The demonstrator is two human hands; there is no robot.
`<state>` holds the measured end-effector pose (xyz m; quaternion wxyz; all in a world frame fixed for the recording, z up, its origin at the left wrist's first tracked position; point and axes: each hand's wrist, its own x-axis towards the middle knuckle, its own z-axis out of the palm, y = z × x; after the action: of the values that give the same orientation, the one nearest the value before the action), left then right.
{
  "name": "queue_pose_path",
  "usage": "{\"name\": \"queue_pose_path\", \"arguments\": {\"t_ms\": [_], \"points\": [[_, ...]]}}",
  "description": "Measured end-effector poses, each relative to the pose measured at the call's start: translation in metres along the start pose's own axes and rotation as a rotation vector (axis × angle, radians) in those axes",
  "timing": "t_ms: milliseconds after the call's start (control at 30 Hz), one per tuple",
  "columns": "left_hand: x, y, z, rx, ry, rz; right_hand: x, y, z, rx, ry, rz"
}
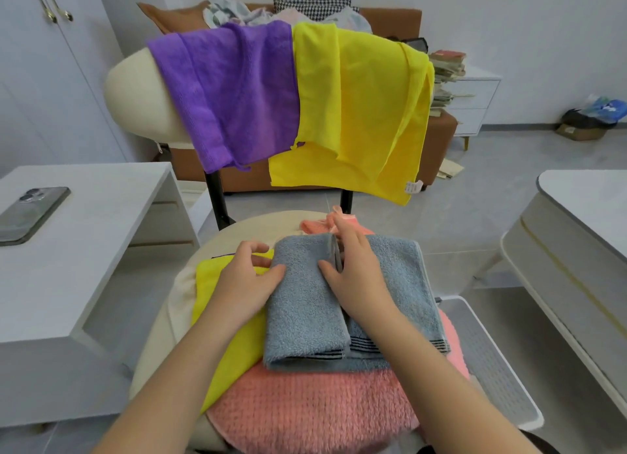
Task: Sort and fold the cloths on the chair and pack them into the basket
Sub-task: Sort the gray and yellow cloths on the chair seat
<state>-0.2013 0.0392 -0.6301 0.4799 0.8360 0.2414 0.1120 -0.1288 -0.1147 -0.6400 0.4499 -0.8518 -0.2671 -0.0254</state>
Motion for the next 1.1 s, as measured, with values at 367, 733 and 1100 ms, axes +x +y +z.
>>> {"name": "queue_pose_path", "arguments": {"t_ms": [367, 733, 1100], "points": [[-0.021, 0.01, 0.001, -0.287, -0.221, -0.184, -0.019, -0.012, -0.004, -0.559, 0.055, -0.24], [-0.037, 0.03, 0.018, -0.424, -0.324, 0.35, -0.018, -0.013, -0.067, 0.469, -0.237, 0.288], [-0.031, 0.051, 0.067, -0.607, -0.201, -0.08, -0.017, 0.046, -0.118, 0.562, -0.301, 0.61]]}}
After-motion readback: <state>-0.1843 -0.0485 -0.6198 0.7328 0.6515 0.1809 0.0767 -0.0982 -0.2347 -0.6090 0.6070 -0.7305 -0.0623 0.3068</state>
